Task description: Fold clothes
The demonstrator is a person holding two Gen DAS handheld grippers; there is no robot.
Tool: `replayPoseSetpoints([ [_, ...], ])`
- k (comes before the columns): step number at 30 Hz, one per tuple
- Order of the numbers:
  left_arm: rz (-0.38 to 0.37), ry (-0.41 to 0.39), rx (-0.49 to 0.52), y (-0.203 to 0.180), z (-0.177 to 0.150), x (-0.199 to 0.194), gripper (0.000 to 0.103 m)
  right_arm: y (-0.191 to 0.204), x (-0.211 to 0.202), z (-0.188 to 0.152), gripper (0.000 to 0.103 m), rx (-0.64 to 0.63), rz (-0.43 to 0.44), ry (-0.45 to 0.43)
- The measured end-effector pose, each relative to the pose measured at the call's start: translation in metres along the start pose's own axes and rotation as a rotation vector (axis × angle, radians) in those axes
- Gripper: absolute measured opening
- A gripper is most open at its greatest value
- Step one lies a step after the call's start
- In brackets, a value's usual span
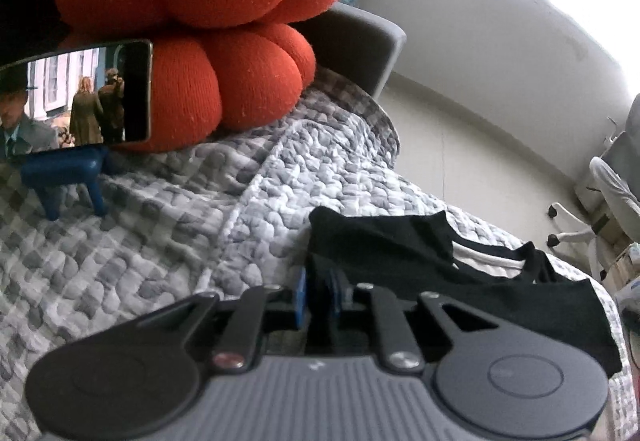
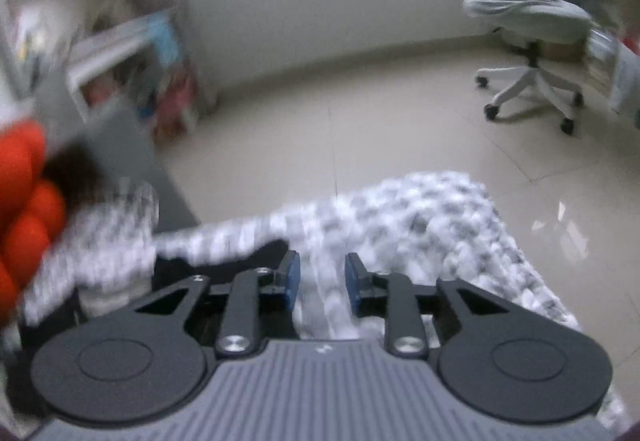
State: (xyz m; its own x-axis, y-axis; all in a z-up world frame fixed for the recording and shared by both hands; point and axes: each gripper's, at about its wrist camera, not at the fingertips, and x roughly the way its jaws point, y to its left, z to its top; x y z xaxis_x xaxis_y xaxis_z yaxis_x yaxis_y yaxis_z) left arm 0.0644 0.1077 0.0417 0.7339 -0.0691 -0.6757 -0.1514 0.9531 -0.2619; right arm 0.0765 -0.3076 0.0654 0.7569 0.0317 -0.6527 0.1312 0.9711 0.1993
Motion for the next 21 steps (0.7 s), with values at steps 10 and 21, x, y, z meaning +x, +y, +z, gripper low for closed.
replayPoseSetpoints([
  [10, 0.046, 0.043, 0.094, -0.004, -0.009, -0.002, 0.014, 0.017, 0.033, -0.026, 0.011, -0.179, -0.179, 0.064],
  [21, 0.006, -0.039, 0.099, -0.017, 0.0, -0.025, 0.014, 0.053, -0.002, -0.013, 0.014, -0.231, -0.043, -0.016],
])
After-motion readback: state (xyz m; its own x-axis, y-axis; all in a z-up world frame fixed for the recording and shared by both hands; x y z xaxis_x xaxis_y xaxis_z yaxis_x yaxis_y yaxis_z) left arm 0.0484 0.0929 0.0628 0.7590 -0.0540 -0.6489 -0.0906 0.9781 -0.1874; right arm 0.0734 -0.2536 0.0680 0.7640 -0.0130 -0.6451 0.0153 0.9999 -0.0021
